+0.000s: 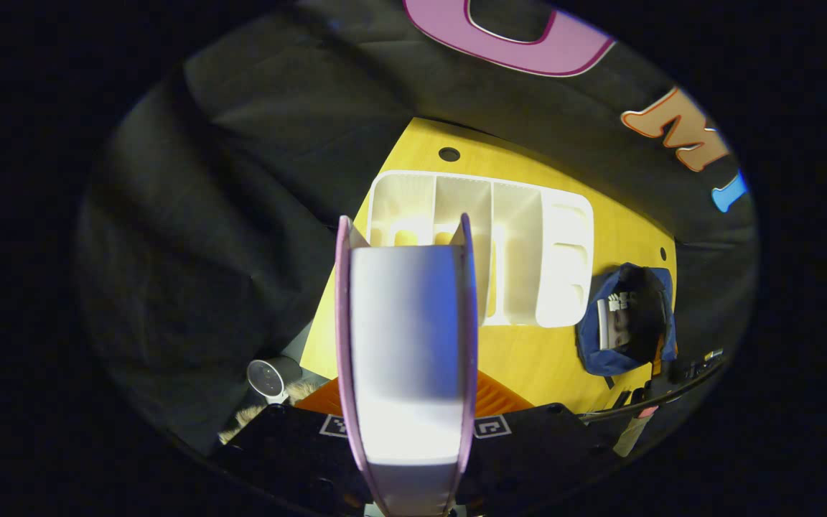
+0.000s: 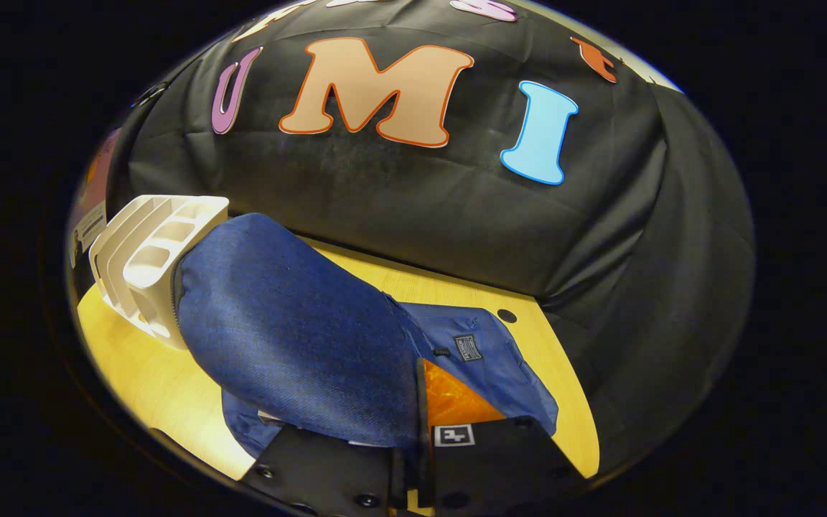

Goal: Open the schoolbag, grab two books from the bookshelf and put them into the schoolbag.

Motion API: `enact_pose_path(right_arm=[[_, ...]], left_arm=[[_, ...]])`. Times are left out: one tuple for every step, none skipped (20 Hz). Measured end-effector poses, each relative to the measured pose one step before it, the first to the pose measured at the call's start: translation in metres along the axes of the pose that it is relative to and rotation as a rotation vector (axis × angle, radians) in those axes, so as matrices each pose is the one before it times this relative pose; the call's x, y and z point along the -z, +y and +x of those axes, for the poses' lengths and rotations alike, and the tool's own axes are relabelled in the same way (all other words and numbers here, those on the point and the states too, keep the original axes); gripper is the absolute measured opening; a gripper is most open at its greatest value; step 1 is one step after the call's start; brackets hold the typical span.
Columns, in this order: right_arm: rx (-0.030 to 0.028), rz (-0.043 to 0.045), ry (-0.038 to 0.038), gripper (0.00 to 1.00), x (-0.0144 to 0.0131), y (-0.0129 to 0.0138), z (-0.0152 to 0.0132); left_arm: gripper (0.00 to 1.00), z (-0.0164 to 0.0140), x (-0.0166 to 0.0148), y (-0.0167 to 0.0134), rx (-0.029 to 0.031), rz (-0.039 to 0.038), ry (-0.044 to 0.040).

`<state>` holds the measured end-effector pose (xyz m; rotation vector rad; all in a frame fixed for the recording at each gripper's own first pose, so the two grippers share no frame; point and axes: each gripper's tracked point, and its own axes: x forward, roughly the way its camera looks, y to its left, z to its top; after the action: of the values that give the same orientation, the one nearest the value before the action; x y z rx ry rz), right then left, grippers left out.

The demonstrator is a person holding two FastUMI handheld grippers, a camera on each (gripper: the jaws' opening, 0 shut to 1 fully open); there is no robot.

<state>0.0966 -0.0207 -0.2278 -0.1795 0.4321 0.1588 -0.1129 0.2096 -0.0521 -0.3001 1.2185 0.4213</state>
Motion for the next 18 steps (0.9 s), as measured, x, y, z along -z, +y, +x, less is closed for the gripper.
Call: enact_pose_path(right_arm=[[-0.00554, 0.00404, -0.00123, 0.07, -0.00036, -0.00142, -0.00020], [-0.00275, 0.00627, -0.00037, 0.07, -0.00096, -0.00111, -0.00080], [-0.00256, 0.01067, 0.00665, 0.07, 0.00171, -0.00172, -0.00023], [-0.00271, 0.01059, 0.00512, 0.07, -0.00006, -0.00135, -0.00033], [-0.00336, 0.00646, 0.00157, 0.07, -0.00038, -0.00045, 0.00006], [-0.00467, 0.00423, 0.00041, 0.07, -0.00103, -0.00046, -0.00031], [-0.00554, 0.00461, 0.00030, 0.07, -0.00025, -0.00159, -0.00033], [-0.00500, 0.00802, -0.00004, 0.07, -0.00096, -0.00100, 0.00019], [-0.00421, 0.01042, 0.00017, 0.07, 0.00007, -0.00114, 0.00034], [-0.00375, 0.00936, 0.00126, 0.07, -0.00020, -0.00136, 0.00071], [-0.00308, 0.00414, 0.00174, 0.07, -0.00026, -0.00120, 0.00029], [-0.00225, 0.00089, -0.00042, 0.07, -0.00065, 0.00034, 0.00031], [-0.00193, -0.00012, 0.00046, 0.07, 0.00030, -0.00026, 0.00050], [-0.00257, 0.00103, 0.00139, 0.07, -0.00066, 0.00027, 0.00016], [-0.00214, 0.00414, 0.00187, 0.07, 0.00098, -0.00043, 0.00099], [-0.00234, 0.00788, 0.00301, 0.07, -0.00030, -0.00064, 0.00072], [-0.00158, 0.00922, 0.00152, 0.07, 0.00057, -0.00001, -0.00106], [-0.00186, 0.00745, 0.00045, 0.07, -0.00117, -0.00030, 0.00022]], left_arm=[[0.41, -0.00385, 0.00397, -0.01148, 0.01484, 0.00072, -0.00747], [0.41, -0.00452, 0.00314, -0.01269, 0.01728, -0.00673, -0.01570], [0.41, -0.00284, 0.00183, -0.01362, 0.02324, -0.00134, -0.01009], [0.41, -0.00375, 0.00351, -0.01550, 0.02911, -0.00562, -0.01570], [0.41, -0.00077, 0.00335, -0.01529, 0.03280, -0.00136, -0.00251], [0.41, 0.00012, 0.00493, -0.01599, 0.03356, -0.00479, -0.00127], [0.41, 0.00327, 0.00545, -0.01526, 0.03301, 0.00048, 0.00392], [0.41, 0.00226, 0.00562, -0.01444, 0.02915, 0.00228, 0.00409], [0.41, 0.00534, 0.00147, -0.01535, 0.02765, 0.00356, -0.00437], [0.41, 0.00698, 0.00298, -0.01414, 0.03366, 0.01376, -0.00057], [0.42, 0.00842, -0.00059, -0.01538, 0.02875, 0.00184, -0.00972], [0.42, 0.00939, 0.00150, -0.01561, 0.03470, 0.00578, 0.00161], [0.41, 0.00997, 0.00231, -0.01416, 0.03429, -0.00099, -0.00113], [0.41, 0.01151, 0.00227, -0.01468, 0.03593, -0.00151, 0.00343], [0.41, 0.01503, -0.00157, -0.01373, 0.04184, 0.00054, 0.00826], [0.41, 0.01481, 0.00071, -0.01272, 0.03901, 0.00019, 0.00489], [0.41, 0.01496, -0.00177, -0.01136, 0.03479, -0.00359, 0.00474], [0.41, 0.01449, -0.00306, -0.01053, 0.03459, 0.00142, 0.00241]])
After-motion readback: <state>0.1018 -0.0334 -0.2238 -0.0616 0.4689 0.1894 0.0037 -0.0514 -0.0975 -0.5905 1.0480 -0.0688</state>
